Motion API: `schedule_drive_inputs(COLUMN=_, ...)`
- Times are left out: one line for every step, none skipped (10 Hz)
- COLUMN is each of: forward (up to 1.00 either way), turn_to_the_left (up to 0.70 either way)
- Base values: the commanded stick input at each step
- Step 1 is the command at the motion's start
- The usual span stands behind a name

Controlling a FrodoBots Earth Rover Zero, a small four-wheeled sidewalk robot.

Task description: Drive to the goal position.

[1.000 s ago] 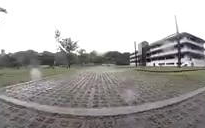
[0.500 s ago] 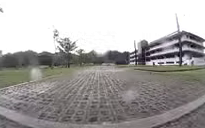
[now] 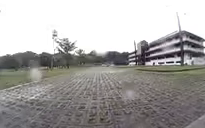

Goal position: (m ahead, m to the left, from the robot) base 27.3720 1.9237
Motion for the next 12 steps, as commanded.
schedule_drive_inputs(forward=0.70, turn_to_the_left=0.00)
schedule_drive_inputs(forward=0.70, turn_to_the_left=0.00)
schedule_drive_inputs(forward=0.70, turn_to_the_left=0.00)
schedule_drive_inputs(forward=0.70, turn_to_the_left=0.00)
schedule_drive_inputs(forward=0.70, turn_to_the_left=0.00)
schedule_drive_inputs(forward=0.70, turn_to_the_left=0.00)
schedule_drive_inputs(forward=0.70, turn_to_the_left=0.00)
schedule_drive_inputs(forward=0.70, turn_to_the_left=0.00)
schedule_drive_inputs(forward=0.70, turn_to_the_left=0.00)
schedule_drive_inputs(forward=0.70, turn_to_the_left=0.00)
schedule_drive_inputs(forward=0.70, turn_to_the_left=0.00)
schedule_drive_inputs(forward=0.70, turn_to_the_left=0.00)
